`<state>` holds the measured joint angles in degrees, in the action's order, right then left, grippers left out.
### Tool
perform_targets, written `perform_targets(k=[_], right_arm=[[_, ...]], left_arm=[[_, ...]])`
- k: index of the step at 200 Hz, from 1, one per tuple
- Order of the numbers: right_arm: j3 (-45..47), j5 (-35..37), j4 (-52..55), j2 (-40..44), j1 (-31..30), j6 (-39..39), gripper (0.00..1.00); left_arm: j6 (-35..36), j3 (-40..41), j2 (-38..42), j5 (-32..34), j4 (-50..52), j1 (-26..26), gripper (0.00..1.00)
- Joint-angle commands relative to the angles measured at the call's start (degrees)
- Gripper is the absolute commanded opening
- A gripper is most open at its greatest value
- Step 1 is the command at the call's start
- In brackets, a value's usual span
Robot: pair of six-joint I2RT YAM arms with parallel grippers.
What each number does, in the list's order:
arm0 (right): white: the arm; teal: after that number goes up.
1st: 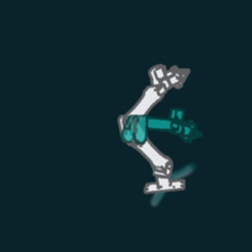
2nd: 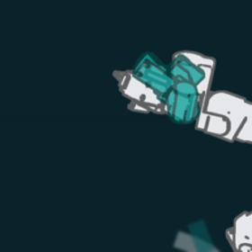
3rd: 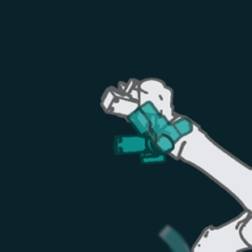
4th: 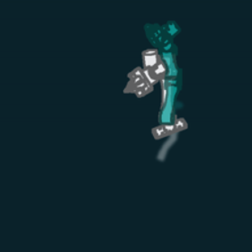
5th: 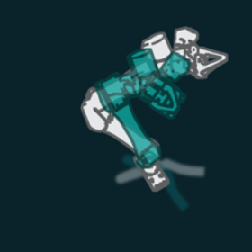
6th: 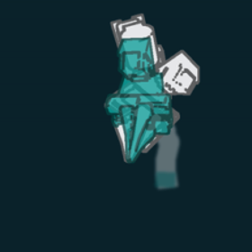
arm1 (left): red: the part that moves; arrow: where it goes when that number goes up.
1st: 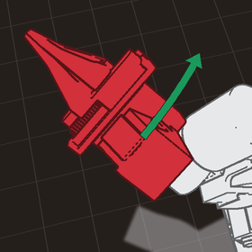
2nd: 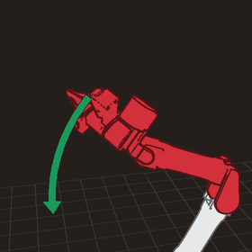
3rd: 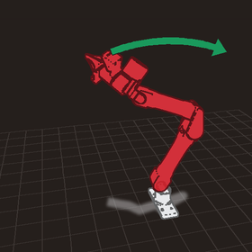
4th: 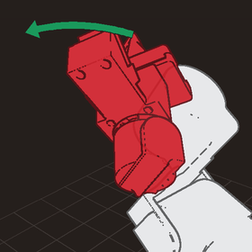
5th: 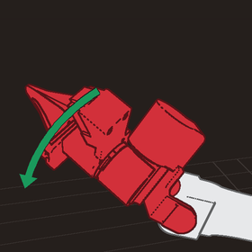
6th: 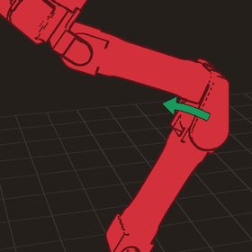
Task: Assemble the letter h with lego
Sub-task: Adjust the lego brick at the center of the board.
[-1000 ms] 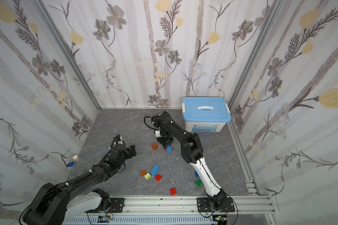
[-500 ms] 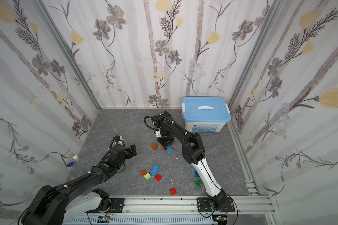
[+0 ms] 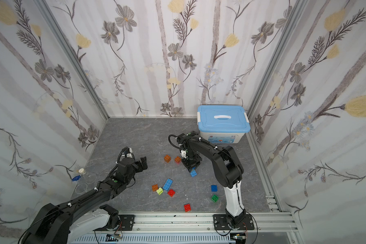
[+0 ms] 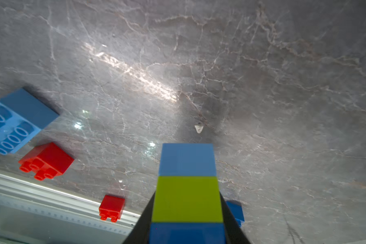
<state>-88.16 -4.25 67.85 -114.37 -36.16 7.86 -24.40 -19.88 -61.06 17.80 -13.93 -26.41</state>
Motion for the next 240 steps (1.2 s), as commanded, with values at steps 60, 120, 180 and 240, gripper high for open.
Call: perform_targets(k=[60,120,180,240], right_arm=[[6.1,5.6,-11.6,-1.1,0.3,4.8,0.39],[11.0,5.2,-16.2,5.9,0.4,6.9,0.52],[15.8,3.5,-21.1,8.2,0.1,8.5,0.33],[14.5,4.9,-19.8,9.8,-1.1,7.6,0.24]], left_arm=[[-0.1,0.0,0.1,0.1,-2.0,0.0,1.00],[0.0,-0.2,0.2,-0.6,-1.8,0.0,1.00],[0.0,-0.2,0.3,-0.2,-1.4,0.0,1.00],[-0.3,0.0,-0.1,-0.6,-1.8,0.0,1.00]])
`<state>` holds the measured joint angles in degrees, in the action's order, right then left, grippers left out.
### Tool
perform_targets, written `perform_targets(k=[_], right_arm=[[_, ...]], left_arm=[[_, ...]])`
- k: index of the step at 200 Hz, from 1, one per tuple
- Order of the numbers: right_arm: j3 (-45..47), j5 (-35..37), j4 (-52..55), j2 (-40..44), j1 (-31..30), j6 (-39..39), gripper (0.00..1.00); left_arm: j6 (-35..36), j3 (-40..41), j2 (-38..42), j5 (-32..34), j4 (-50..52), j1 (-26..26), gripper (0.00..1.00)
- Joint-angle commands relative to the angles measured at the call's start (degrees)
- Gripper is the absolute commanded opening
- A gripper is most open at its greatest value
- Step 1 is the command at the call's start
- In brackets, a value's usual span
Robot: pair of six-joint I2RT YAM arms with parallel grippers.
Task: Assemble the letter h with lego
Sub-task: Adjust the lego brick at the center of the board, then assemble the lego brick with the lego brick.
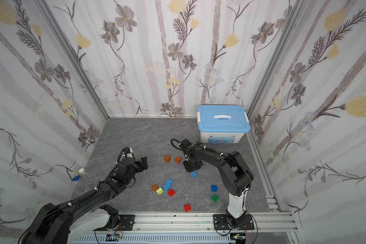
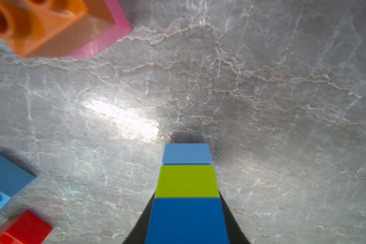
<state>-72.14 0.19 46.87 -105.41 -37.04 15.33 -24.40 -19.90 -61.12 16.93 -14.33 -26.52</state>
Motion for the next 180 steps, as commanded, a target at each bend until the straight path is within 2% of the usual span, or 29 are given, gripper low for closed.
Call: perform_targets(k=[1,38,64,95,180], right_arm=[[-1.7,0.4,1.3,0.9,-0.2,0.1,0.24],[-8.5,-2.7,6.1,1.6,-0.3,-4.5,0.24],[-16.0,-2.6,11.7,-2.5,-0.4,-11.4,0.23],[-24.4,-2.5,16.8,-7.6,-0.8,-15.9,0.21],[-38.5,-1.3,24.3,-16.9,-1.5,-20.1,0.20]], left_arm=[[-0.3,0.0,0.0,0.3,-1.5,0.1,1.00],[-0.2,-0.1,0.0,0.7,-1.3,0.0,1.00],[-0.3,-0.6,-0.7,-0.4,-1.5,0.1,1.00],[-0.4,0.0,0.0,1.2,-1.2,0.1,1.00],[-1.2,-0.3,-1.8,1.1,-1.9,0.2,1.00]])
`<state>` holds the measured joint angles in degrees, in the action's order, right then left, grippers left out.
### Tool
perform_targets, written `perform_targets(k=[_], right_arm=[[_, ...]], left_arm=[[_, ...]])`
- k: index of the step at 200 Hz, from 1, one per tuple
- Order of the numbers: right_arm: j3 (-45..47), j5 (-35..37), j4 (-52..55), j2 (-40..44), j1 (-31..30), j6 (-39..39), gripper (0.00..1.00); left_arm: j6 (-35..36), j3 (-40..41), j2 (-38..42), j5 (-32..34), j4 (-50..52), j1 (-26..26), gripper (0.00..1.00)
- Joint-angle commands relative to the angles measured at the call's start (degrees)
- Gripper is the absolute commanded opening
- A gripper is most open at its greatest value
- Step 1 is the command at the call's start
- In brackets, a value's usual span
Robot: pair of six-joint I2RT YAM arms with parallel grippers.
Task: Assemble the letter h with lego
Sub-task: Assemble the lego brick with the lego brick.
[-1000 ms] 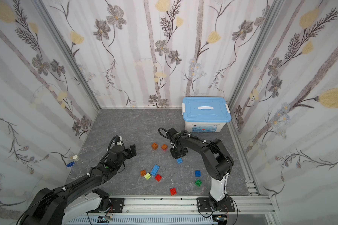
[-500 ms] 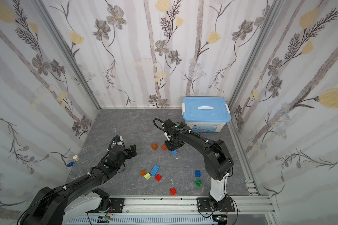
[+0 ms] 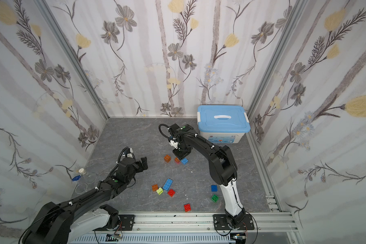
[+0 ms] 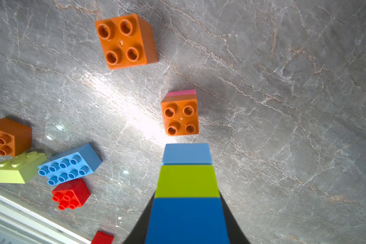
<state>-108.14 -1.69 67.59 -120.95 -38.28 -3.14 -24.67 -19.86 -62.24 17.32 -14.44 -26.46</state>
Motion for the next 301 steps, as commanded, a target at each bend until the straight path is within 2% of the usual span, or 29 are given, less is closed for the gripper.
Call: perform_targets(k=[1,98,301], right_arm=[[-2.6,0.6,3.6,-1.5,-0.3,-1.7,0.20],[-14.2,1.0,9.3,-9.3,-1.3,-3.4,0.19],[-11.7,0.6,7.6,-12.4,-2.7,-2.1,0.13]], left_arm=[[-0.9,-0.3,-0.7,0.7,-1.8,0.1,1.00],[-0.7,-1.2,-2.3,0.5,-1.3,0.1,1.00],[-0.5,-1.4,-1.6,0.5,-0.6,0.1,1.00]])
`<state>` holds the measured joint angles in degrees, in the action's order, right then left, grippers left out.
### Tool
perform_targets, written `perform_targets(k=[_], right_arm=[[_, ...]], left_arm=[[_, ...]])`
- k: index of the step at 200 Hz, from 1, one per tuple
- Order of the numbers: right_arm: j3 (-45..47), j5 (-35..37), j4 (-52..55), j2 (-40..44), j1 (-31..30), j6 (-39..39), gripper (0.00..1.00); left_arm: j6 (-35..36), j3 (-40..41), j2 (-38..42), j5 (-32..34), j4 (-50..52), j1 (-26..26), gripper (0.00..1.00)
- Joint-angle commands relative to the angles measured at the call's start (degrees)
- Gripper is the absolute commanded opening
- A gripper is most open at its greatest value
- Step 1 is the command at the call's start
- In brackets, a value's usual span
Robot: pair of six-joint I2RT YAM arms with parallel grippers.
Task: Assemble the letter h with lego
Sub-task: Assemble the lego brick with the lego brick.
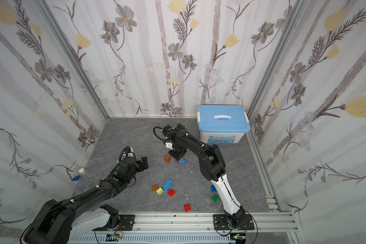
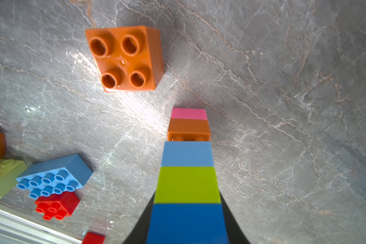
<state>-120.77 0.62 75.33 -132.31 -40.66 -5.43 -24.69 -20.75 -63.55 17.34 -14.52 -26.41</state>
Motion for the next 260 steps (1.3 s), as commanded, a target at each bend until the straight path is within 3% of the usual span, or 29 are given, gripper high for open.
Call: perform_targets(k=[1,102,215,260], right_arm=[[0.9,-1.7,-0.1,-1.1,-0.2,0.2,0.13],[-3.8,-3.7,2.4,-3.9,-0.2,0.5,0.12],[-5.7,-3.8,6.2,-15.2,-0.9,2.4,0.06],[-5.5,-4.8,4.8,-11.0,-0.8,4.4,0.06]], left_arm=[[-0.5,-0.6,-0.3,0.4,-0.5,0.0,1.00],[-0.6,-0.6,-0.4,0.0,-0.5,0.1,1.00],[-0.5,-0.6,-0.3,0.3,-0.3,0.0,1.00],[-0.4,-0.3,-0.3,0.1,-0.8,0.0,1.00]])
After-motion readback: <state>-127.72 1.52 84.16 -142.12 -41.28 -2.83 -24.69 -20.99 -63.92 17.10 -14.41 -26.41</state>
